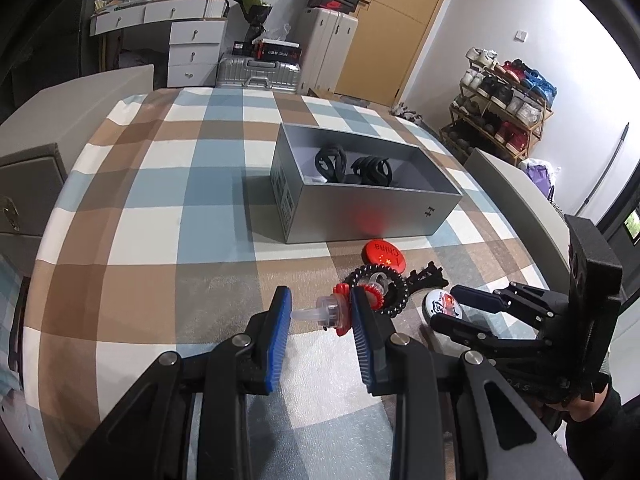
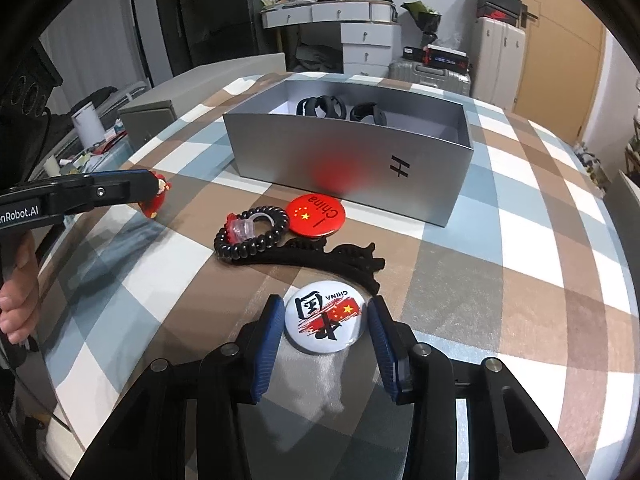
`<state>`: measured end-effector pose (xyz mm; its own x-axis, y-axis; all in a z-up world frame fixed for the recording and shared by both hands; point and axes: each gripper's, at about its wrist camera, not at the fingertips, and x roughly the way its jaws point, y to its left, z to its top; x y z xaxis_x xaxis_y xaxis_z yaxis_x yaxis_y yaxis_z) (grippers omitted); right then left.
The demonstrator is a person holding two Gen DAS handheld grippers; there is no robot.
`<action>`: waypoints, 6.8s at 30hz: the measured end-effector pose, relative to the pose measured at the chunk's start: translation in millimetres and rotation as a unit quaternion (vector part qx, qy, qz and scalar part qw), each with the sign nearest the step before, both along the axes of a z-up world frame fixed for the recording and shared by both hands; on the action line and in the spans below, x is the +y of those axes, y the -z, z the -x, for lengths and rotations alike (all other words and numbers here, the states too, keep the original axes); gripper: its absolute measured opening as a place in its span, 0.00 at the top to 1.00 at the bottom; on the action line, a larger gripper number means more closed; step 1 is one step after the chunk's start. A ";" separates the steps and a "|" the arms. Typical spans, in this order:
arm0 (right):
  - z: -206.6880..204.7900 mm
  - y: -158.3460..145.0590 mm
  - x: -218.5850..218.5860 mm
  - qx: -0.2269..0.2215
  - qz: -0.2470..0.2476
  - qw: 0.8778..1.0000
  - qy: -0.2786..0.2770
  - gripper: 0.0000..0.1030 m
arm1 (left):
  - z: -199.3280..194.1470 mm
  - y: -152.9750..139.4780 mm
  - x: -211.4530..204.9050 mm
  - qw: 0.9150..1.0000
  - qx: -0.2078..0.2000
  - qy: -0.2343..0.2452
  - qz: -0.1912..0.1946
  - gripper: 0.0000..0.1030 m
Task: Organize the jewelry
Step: 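Grasp the red-and-clear ring charm with the left tool, then carry the white badge and ring charm over the box and release both, then withdraw both tools and lower the left tool to the black beaded bracelet, then grasp the black beaded bracelet with the left tool and lift it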
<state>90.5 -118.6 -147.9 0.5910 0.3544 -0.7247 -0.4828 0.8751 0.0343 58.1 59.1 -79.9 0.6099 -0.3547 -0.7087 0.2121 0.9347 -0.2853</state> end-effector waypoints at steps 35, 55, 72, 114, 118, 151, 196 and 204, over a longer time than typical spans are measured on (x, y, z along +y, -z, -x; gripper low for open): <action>-79.8 -101.5 -32.0 -0.081 -0.172 0.982 -0.020 0.59 | -90.7 -39.7 -51.9 0.998 -0.037 0.056 -0.021 0.76; -119.0 -74.9 -35.8 -0.040 -0.168 0.985 0.001 0.59 | -112.5 -23.7 -64.0 0.998 -0.008 0.059 -0.017 0.76; -122.7 -68.2 -40.4 -0.030 -0.188 0.982 0.021 0.45 | -114.7 -20.4 -65.6 0.998 0.000 0.052 -0.038 0.41; -5.6 -27.6 -57.3 -0.014 -0.166 0.985 0.054 0.24 | -27.5 27.7 -51.1 0.995 0.066 0.071 -0.021 0.18; -3.0 -19.0 -58.9 0.000 -0.165 0.985 0.058 0.24 | -30.9 27.2 -53.2 0.994 0.064 0.083 -0.022 0.18; 0.2 -13.4 -63.2 0.004 -0.168 0.984 0.062 0.24 | -37.1 24.4 -66.8 0.980 0.050 0.174 -0.085 0.63; -24.0 -9.1 58.8 0.001 -0.043 0.998 -0.047 0.38 | 10.2 2.9 48.8 0.996 -0.014 -0.079 -0.026 0.64; -27.3 -2.6 63.4 0.004 -0.004 0.999 -0.040 0.72 | 13.2 0.4 55.1 0.996 -0.015 -0.088 -0.029 0.64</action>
<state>117.8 -55.2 -145.3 0.5538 0.4072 -0.7263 -0.5514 0.8329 0.0466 44.9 114.2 -80.4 0.6799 -0.1990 -0.7058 0.0503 0.9729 -0.2258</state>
